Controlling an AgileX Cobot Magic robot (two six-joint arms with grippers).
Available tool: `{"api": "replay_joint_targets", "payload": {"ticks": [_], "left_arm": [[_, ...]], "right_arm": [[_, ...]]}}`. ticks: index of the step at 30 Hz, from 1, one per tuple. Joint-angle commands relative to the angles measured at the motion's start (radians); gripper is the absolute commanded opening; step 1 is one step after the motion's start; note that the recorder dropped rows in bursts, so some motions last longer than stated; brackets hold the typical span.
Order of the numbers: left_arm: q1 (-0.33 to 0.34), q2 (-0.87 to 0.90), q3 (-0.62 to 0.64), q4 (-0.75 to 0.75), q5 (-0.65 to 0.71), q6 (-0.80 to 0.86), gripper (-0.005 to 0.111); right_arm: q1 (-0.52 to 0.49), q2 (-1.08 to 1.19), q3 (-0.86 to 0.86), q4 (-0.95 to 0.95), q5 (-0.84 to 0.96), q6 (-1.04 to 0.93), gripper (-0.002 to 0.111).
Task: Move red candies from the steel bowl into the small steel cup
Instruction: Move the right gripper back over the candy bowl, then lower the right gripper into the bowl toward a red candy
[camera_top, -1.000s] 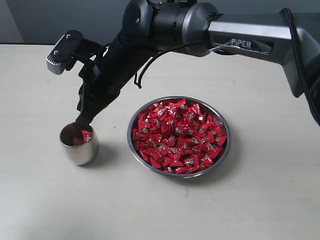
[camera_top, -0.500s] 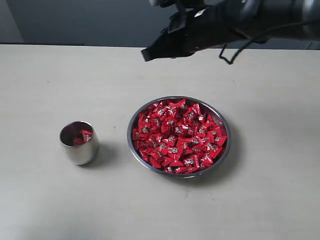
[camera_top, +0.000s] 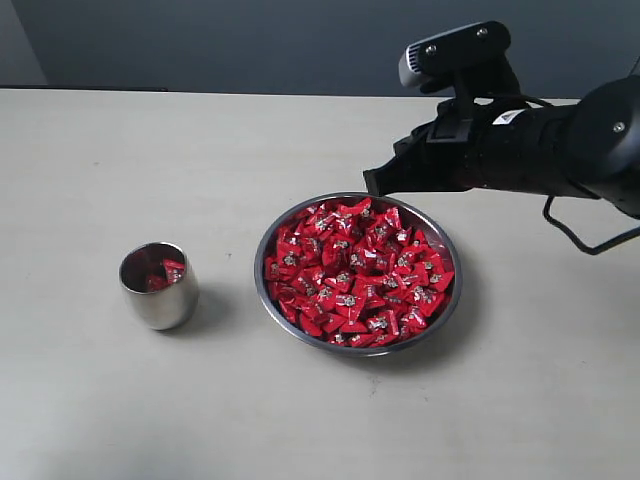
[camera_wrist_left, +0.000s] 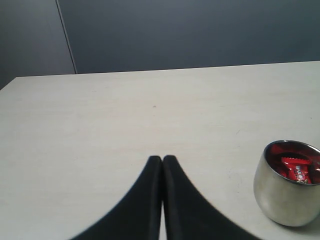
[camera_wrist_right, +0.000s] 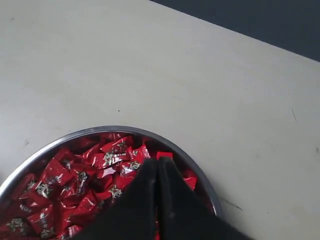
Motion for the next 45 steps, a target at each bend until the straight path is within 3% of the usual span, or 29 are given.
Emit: {"api": "replay_joint_targets", "payload": {"ticks": [1,31,39,45], "left_arm": [[0.001,-0.004,0.004,-0.003,-0.002,-0.002,0.0],[0.001,-0.004,0.004,-0.003,-0.002,-0.002,0.0],[0.001,-0.004,0.004,-0.003,-0.002,-0.002,0.0],[0.001,-0.004,0.004,-0.003,-0.002,-0.002,0.0]], "right_arm": [[-0.005,-0.014,0.009,0.041,0.0,-0.006,-0.001],[-0.005,-0.113,0.009,0.094,0.084,-0.006,-0.001],[-0.005,-0.087,0.003,-0.017,0.135,-0.008,-0.001],[-0.005,0.047,-0.094,-0.087,0.187,-0.008,-0.001]]}}
